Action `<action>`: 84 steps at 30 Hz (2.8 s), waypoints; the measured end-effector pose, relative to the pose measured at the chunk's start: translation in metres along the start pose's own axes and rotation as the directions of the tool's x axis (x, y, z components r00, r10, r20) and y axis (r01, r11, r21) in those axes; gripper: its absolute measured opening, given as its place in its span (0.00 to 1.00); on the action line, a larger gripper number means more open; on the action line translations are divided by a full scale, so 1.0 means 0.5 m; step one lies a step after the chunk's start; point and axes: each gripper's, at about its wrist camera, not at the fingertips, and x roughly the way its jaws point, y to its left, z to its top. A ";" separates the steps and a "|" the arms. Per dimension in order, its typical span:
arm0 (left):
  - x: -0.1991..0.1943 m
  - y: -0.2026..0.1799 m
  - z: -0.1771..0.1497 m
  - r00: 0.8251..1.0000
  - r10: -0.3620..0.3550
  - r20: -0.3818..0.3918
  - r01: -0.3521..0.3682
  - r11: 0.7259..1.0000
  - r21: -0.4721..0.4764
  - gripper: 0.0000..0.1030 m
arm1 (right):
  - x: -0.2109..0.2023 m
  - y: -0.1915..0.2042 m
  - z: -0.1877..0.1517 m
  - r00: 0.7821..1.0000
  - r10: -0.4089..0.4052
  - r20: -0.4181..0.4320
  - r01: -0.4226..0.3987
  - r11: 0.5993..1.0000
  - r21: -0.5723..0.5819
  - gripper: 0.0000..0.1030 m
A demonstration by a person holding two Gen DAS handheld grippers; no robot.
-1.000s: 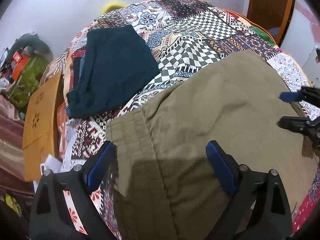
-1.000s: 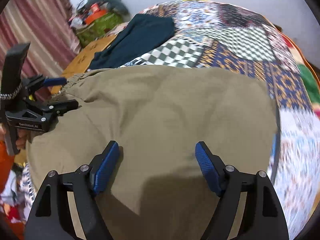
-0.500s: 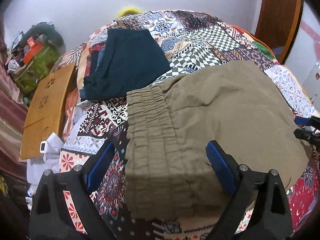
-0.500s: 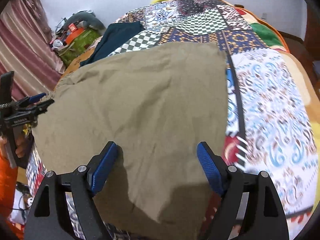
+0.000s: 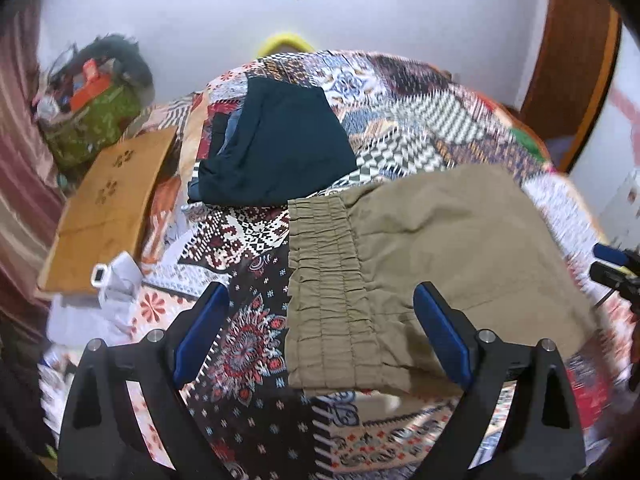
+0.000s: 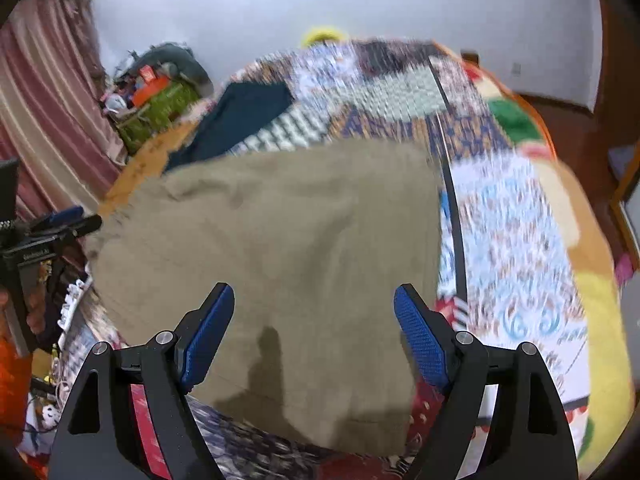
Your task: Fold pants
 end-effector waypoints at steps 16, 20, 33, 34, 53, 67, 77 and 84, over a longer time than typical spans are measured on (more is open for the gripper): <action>0.009 0.013 -0.095 0.962 -0.238 -0.135 0.204 0.952 -0.229 0.91 | 0.078 0.151 0.034 0.998 0.064 0.017 -0.060 0.984 -0.168 0.77; 0.017 0.004 -0.113 0.937 -0.309 -0.161 0.261 0.929 -0.263 0.91 | 0.116 0.160 0.012 0.999 0.034 -0.039 -0.041 0.979 -0.201 0.77; 0.074 0.020 -0.077 0.862 -0.496 -0.103 0.422 0.816 -0.396 0.96 | 0.131 0.157 0.001 0.997 0.043 -0.070 -0.056 0.978 -0.200 0.78; 0.078 0.021 -0.071 0.862 -0.498 -0.096 0.424 0.811 -0.402 0.96 | 0.132 0.156 0.001 0.997 0.045 -0.070 -0.058 0.979 -0.198 0.78; 0.033 0.065 -0.040 0.978 -0.207 -0.017 0.195 0.941 -0.277 0.33 | 0.100 0.125 -0.013 0.997 0.042 -0.064 -0.050 0.991 -0.123 0.78; -0.101 -0.024 0.056 0.974 0.058 0.221 -0.060 0.998 0.003 0.31 | 0.071 0.050 -0.044 0.998 0.036 -0.060 -0.036 0.999 0.010 0.78; -0.137 -0.161 0.127 0.944 -0.247 0.217 0.228 0.968 0.109 0.28 | 0.071 0.041 -0.045 0.997 0.049 -0.051 -0.048 0.998 0.027 0.78; -0.107 -0.248 0.127 0.918 -0.380 0.115 0.360 0.919 0.159 0.27 | 0.068 0.035 -0.047 0.998 0.051 -0.046 -0.049 0.998 0.040 0.78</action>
